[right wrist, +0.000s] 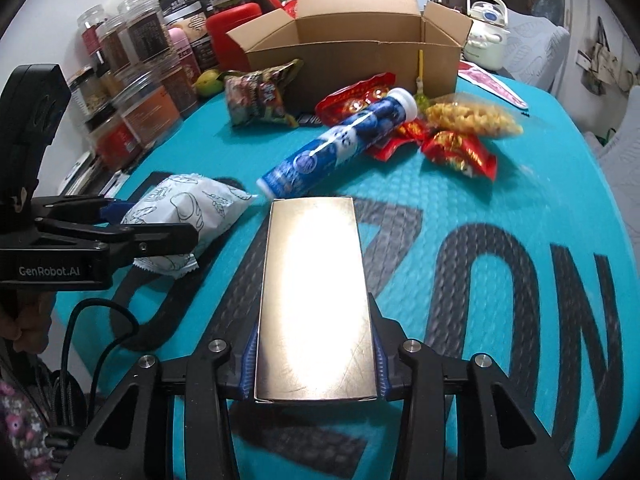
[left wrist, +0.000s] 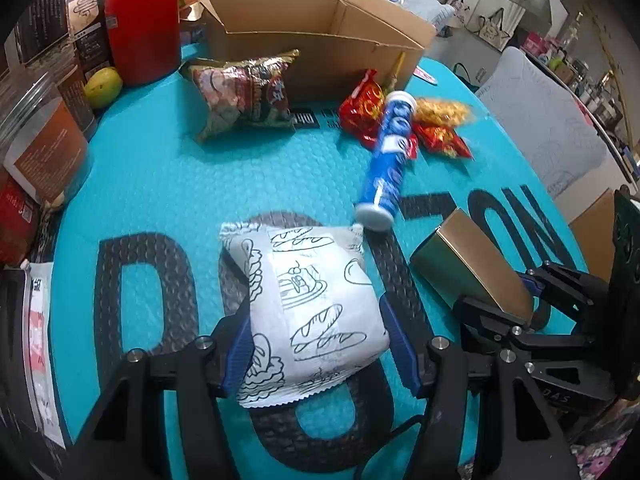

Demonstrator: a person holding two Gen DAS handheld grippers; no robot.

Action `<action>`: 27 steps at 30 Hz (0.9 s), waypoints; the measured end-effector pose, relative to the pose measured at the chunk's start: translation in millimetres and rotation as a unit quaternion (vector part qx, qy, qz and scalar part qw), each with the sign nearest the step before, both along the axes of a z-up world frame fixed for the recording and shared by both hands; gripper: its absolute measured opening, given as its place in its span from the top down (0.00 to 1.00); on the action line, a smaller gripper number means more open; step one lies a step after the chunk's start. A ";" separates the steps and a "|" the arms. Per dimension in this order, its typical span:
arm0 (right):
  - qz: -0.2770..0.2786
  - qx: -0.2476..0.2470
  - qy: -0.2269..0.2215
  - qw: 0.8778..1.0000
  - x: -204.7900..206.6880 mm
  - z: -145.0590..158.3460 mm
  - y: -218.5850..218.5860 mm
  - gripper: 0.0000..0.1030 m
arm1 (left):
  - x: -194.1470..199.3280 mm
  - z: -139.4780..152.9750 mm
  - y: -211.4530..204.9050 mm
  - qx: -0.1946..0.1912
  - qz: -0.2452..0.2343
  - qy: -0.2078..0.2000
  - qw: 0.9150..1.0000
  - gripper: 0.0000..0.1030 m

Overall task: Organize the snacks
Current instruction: 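Lift and carry the white bag and gold box over the cardboard box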

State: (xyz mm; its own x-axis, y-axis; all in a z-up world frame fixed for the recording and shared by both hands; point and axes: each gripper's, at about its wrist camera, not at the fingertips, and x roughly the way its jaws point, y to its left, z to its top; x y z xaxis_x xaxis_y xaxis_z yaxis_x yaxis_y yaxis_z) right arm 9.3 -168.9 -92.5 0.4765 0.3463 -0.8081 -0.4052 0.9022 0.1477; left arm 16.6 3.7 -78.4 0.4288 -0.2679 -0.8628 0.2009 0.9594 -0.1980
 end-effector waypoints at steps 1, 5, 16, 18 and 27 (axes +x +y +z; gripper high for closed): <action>0.000 -0.001 0.000 1.000 -1.6 -0.3 0.7 0.58 | -1.5 -1.2 -0.1 0.000 0.000 -0.001 1.000 0.42; -0.002 -0.005 -0.002 1.000 -1.2 -5.0 3.7 0.54 | 2.5 -12.6 1.9 -0.026 0.003 0.019 0.999 0.33; -0.003 -0.036 -0.035 0.999 6.6 -10.2 16.6 0.50 | 2.7 -15.2 -10.0 0.037 0.003 -0.027 0.999 0.43; -0.002 -0.034 -0.036 0.999 7.4 -9.5 16.7 0.58 | 3.5 -14.1 -6.1 0.025 0.008 -0.025 0.999 0.45; 0.002 0.005 -0.019 1.000 4.4 -0.5 12.3 0.59 | -2.2 -0.8 -2.6 0.011 0.001 -0.026 1.000 0.47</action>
